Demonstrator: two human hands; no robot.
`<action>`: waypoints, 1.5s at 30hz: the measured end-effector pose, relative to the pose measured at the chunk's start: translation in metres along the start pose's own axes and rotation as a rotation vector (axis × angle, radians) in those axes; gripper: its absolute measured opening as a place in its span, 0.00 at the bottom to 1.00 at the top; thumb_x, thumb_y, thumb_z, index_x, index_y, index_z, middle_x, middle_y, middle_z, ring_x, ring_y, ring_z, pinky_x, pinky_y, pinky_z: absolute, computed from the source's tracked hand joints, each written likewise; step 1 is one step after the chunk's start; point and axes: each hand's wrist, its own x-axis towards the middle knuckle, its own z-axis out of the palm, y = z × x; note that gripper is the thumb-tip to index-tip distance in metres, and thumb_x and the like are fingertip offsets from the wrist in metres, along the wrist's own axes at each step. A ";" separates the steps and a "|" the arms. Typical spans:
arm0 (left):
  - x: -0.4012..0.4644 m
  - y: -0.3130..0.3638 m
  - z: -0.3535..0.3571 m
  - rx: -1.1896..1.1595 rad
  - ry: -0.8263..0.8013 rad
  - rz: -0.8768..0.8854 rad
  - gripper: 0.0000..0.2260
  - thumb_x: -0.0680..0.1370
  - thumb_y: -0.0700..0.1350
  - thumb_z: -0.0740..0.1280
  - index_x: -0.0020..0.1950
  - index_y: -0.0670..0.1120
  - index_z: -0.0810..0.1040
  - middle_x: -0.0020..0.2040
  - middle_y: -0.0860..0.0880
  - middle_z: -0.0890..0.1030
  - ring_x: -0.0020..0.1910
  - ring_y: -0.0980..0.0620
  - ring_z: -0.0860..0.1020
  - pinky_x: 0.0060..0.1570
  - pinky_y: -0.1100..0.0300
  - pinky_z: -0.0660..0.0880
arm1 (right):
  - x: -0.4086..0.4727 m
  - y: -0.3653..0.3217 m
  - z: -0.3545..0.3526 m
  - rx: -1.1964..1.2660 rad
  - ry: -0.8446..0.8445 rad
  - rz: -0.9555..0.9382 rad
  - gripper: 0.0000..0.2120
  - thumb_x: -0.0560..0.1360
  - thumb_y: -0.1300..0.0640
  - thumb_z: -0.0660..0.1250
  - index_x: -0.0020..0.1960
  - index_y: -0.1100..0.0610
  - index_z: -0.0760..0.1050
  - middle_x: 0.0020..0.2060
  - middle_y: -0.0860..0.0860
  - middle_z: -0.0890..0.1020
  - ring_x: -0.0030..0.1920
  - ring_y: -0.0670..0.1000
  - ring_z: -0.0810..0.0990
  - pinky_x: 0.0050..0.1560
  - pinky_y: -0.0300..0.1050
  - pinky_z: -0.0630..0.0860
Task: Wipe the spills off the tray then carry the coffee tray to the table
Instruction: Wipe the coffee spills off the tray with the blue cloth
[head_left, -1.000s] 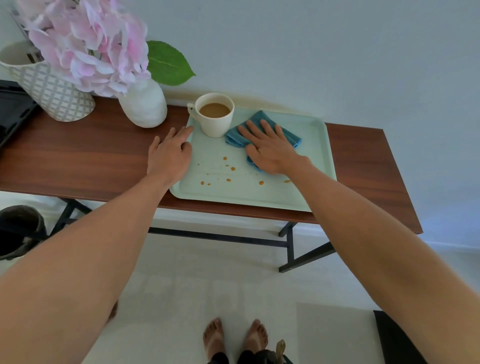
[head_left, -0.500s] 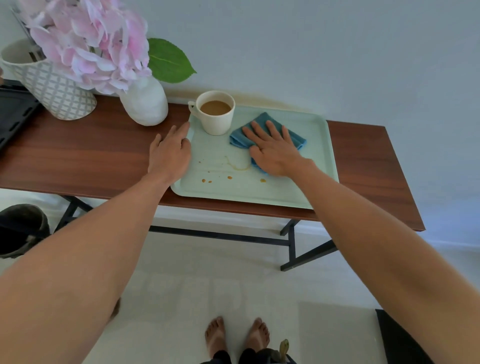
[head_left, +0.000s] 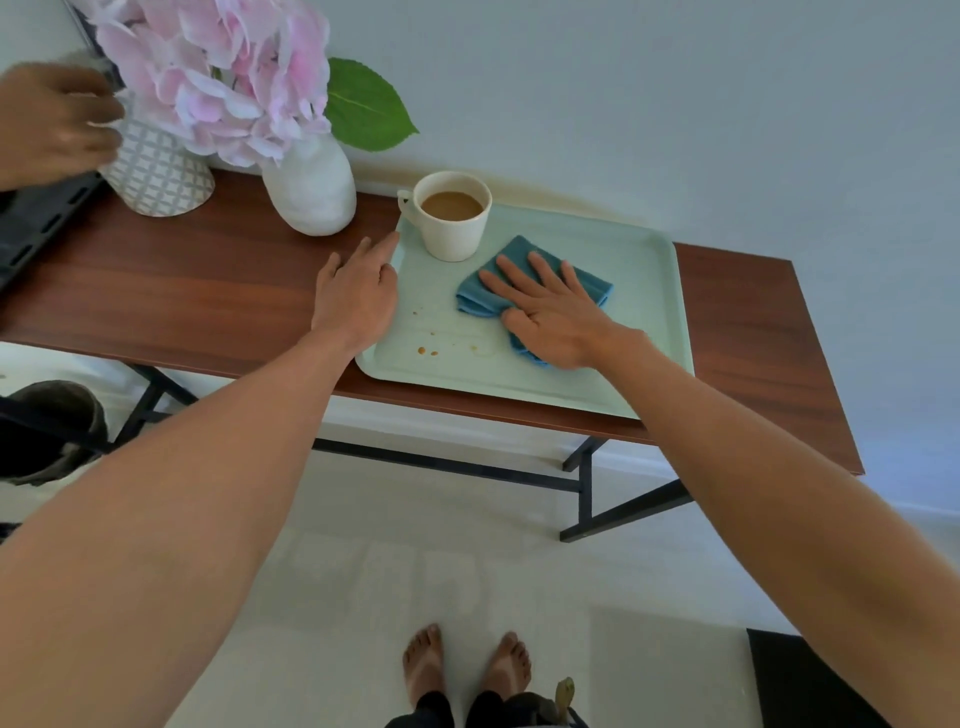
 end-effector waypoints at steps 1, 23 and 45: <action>0.001 -0.001 0.000 0.003 0.000 -0.001 0.24 0.85 0.44 0.49 0.82 0.54 0.61 0.81 0.52 0.63 0.82 0.56 0.54 0.80 0.51 0.45 | 0.003 -0.013 0.002 0.002 0.000 -0.037 0.27 0.84 0.44 0.41 0.82 0.40 0.41 0.82 0.45 0.43 0.81 0.55 0.38 0.78 0.60 0.34; 0.006 -0.005 0.003 -0.050 -0.019 -0.009 0.25 0.84 0.42 0.48 0.82 0.53 0.61 0.81 0.52 0.63 0.82 0.55 0.54 0.80 0.51 0.42 | -0.024 -0.042 0.003 0.079 -0.146 -0.457 0.25 0.84 0.47 0.44 0.81 0.38 0.53 0.82 0.40 0.51 0.81 0.47 0.41 0.78 0.53 0.32; 0.003 -0.004 0.003 -0.019 -0.029 -0.010 0.25 0.84 0.43 0.48 0.82 0.53 0.60 0.81 0.54 0.63 0.82 0.57 0.53 0.80 0.50 0.43 | -0.028 0.008 -0.011 0.205 -0.112 -0.216 0.25 0.84 0.50 0.45 0.80 0.39 0.58 0.82 0.42 0.51 0.81 0.47 0.42 0.79 0.54 0.35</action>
